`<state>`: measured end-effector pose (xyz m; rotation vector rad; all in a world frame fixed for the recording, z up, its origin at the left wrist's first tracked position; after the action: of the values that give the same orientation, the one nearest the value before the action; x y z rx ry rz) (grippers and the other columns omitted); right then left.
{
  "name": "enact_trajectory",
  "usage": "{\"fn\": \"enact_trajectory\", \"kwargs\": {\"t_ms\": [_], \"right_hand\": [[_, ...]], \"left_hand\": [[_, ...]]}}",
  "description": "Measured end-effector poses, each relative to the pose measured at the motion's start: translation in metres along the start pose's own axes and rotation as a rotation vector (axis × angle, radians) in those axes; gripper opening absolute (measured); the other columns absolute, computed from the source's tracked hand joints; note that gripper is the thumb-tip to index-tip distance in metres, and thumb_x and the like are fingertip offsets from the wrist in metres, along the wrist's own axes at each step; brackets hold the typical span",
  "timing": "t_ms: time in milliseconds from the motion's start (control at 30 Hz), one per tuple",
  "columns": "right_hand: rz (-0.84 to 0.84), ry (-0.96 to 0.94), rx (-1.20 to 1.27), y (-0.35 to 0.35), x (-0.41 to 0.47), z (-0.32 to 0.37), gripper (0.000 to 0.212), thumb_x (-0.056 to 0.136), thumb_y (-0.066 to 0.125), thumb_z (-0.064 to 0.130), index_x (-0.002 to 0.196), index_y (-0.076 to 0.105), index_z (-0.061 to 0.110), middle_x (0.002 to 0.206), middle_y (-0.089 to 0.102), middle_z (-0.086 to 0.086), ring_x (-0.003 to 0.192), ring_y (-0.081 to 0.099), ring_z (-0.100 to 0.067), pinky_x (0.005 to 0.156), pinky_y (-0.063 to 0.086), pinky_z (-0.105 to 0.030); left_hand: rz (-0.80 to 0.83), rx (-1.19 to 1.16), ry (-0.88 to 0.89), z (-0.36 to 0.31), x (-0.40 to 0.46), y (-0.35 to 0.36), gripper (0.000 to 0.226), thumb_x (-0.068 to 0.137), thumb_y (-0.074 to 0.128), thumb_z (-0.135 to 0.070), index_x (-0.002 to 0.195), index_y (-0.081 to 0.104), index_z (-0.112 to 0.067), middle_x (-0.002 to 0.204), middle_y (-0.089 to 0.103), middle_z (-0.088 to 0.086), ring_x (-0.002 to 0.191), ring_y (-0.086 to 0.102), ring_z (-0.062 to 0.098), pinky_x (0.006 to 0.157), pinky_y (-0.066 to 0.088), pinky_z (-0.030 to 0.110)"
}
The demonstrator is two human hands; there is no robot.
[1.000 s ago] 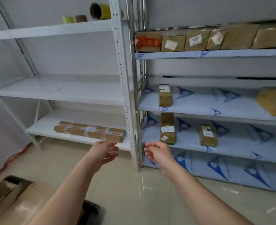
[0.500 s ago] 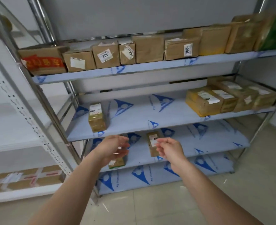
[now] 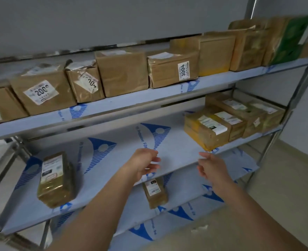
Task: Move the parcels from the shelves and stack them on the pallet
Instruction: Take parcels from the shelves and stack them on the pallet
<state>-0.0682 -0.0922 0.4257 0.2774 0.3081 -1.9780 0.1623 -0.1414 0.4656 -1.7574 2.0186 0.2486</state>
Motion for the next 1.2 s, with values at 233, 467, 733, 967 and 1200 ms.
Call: {"fn": "enact_trajectory", "kwargs": {"t_ms": [233, 467, 733, 967, 1200], "right_hand": [[-0.049, 0.024, -0.206, -0.040, 0.139, 0.010, 0.005, 0.087, 0.054, 0.012, 0.088, 0.052, 0.007, 0.104, 0.050, -0.010, 0.085, 0.055, -0.023, 0.073, 0.038, -0.031], [-0.014, -0.095, -0.324, -0.093, 0.258, 0.042, 0.081, 0.066, 0.055, 0.032, 0.146, 0.042, 0.031, 0.149, 0.043, -0.001, 0.131, 0.045, -0.026, 0.107, 0.043, -0.045], [0.087, -0.119, -0.544, -0.081, 0.292, 0.066, 0.022, 0.077, 0.058, 0.025, 0.099, 0.058, 0.026, 0.102, 0.050, 0.008, 0.107, 0.050, -0.019, 0.102, 0.044, -0.045], [0.187, -0.151, -0.647, -0.067, 0.302, 0.068, 0.023, 0.086, 0.057, 0.032, 0.109, 0.062, 0.031, 0.122, 0.062, 0.002, 0.118, 0.049, -0.027, 0.099, 0.044, -0.049], [0.196, -0.053, -0.467, -0.055, 0.304, 0.047, 0.041, 0.086, 0.066, 0.033, 0.123, 0.053, 0.021, 0.121, 0.060, -0.005, 0.109, 0.060, -0.027, 0.092, 0.051, -0.054]], "left_hand": [[0.066, -0.014, -0.100, -0.007, 0.096, 0.085, 0.016, 0.100, 0.052, -0.019, 0.110, 0.060, -0.010, 0.107, 0.070, 0.011, 0.097, 0.069, 0.031, 0.076, 0.054, 0.032], [-0.050, -0.125, -0.193, -0.026, 0.179, 0.158, 0.020, 0.099, 0.055, -0.018, 0.115, 0.061, -0.008, 0.114, 0.068, 0.014, 0.095, 0.066, 0.031, 0.088, 0.055, 0.037], [0.043, -0.132, -0.269, -0.028, 0.211, 0.216, 0.038, 0.096, 0.059, -0.036, 0.128, 0.056, -0.016, 0.126, 0.058, 0.005, 0.111, 0.061, 0.028, 0.097, 0.052, 0.040], [-0.031, -0.130, -0.279, -0.030, 0.225, 0.203, 0.041, 0.096, 0.057, -0.041, 0.130, 0.055, -0.018, 0.129, 0.058, 0.006, 0.114, 0.058, 0.028, 0.098, 0.050, 0.041], [-0.094, -0.150, -0.279, -0.028, 0.221, 0.182, 0.035, 0.098, 0.054, -0.037, 0.122, 0.060, -0.011, 0.123, 0.061, 0.010, 0.111, 0.061, 0.030, 0.094, 0.051, 0.037]]}}
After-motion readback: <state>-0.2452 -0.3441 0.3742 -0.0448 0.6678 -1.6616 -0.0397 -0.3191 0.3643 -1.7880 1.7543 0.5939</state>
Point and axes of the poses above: each hand's wrist, its own x-axis towards the middle knuckle, its own y-axis out of the palm, z = x × y, the point moved 7 cm from there along x, towards the middle knuckle
